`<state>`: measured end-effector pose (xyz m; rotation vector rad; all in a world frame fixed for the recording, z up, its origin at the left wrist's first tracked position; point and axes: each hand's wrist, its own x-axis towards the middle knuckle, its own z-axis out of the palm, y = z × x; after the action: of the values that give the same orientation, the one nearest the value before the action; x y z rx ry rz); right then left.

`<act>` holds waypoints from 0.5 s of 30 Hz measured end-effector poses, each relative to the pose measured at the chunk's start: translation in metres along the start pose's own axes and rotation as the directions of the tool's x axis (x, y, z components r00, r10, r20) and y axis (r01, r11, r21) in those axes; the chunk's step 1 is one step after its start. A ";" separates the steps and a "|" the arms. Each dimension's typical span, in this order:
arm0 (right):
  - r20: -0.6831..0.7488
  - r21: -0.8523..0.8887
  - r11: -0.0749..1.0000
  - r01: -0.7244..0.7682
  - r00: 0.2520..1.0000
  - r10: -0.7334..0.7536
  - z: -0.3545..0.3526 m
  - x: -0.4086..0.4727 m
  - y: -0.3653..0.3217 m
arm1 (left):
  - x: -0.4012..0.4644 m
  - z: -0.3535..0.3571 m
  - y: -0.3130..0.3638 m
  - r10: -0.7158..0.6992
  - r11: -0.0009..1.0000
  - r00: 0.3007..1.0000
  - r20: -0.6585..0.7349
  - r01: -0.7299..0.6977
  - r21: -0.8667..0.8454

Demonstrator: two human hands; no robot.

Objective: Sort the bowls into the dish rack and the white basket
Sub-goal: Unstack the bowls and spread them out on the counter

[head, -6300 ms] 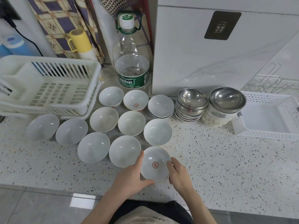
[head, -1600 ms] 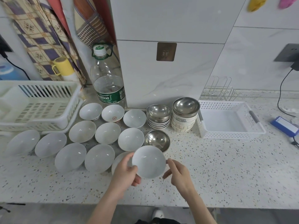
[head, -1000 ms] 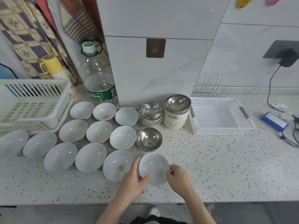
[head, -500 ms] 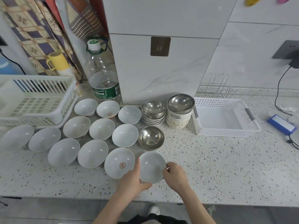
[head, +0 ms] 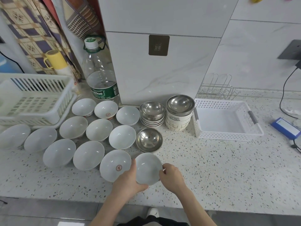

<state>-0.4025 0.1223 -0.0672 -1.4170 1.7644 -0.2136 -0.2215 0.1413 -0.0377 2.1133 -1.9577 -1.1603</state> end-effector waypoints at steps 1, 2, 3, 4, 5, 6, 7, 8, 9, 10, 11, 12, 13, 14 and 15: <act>0.016 0.028 1.000 0.004 1.000 -0.004 -0.001 0.000 0.002 | 0.001 0.000 0.001 -0.011 1.000 1.000 -0.001 0.011 0.000; 0.033 0.057 0.998 0.009 0.999 -0.011 -0.002 0.001 0.003 | 0.002 0.001 0.001 -0.020 1.000 1.000 -0.002 0.020 -0.004; 0.048 0.080 0.997 0.014 0.999 -0.018 -0.002 0.002 0.005 | 0.002 0.001 0.002 -0.030 1.000 1.000 -0.003 0.030 -0.008; 0.062 0.094 0.995 0.021 0.998 -0.027 -0.003 0.003 0.006 | 0.003 0.002 0.002 -0.038 0.999 0.999 -0.002 0.038 -0.010; 0.074 0.100 0.995 0.028 0.997 -0.035 -0.005 0.004 0.006 | 0.004 0.002 0.002 -0.047 0.999 0.999 0.001 0.047 -0.009; 0.084 0.103 0.994 0.035 0.996 -0.044 -0.006 0.006 0.007 | 0.005 0.003 0.003 -0.057 0.998 0.998 0.007 0.057 -0.005; 0.094 0.107 0.993 0.041 0.994 -0.051 -0.007 0.006 0.007 | 0.006 0.003 0.004 -0.067 0.998 0.998 0.012 0.067 -0.002; 0.104 0.117 0.992 0.043 0.993 -0.056 -0.008 0.007 0.007 | 0.006 0.003 0.005 -0.078 0.997 0.997 0.017 0.078 0.000; 0.115 0.130 0.991 0.041 0.992 -0.056 -0.009 0.007 0.008 | 0.007 0.003 0.006 -0.090 0.996 0.996 0.022 0.090 -0.004; 0.127 0.142 0.989 0.036 0.990 -0.054 -0.010 0.007 0.008 | 0.007 0.003 0.007 -0.100 0.995 0.995 0.027 0.100 -0.012; 0.139 0.154 0.988 0.031 0.989 -0.053 -0.011 0.006 0.009 | 0.007 0.002 0.008 -0.108 0.994 0.994 0.033 0.109 -0.019; 0.150 0.162 0.986 0.027 0.987 -0.052 -0.013 0.006 0.009 | 0.007 0.001 0.009 -0.114 0.993 0.993 0.037 0.115 -0.026; 0.161 0.169 0.985 0.023 0.986 -0.050 -0.014 0.005 0.010 | 0.007 0.001 0.010 -0.117 0.992 0.992 0.040 0.119 -0.035; 0.171 0.176 0.984 0.016 0.984 -0.047 -0.015 0.006 0.011 | 0.006 0.000 0.010 -0.116 0.992 0.992 0.044 0.118 -0.047; 0.178 0.183 0.983 0.009 0.983 -0.042 -0.016 0.005 0.012 | 0.006 0.000 0.010 -0.115 0.991 0.992 0.049 0.118 -0.059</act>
<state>-0.4225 0.1161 -0.0668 -1.2859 1.5383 -0.2447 -0.2303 0.1341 -0.0352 2.2154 -1.8120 -1.2814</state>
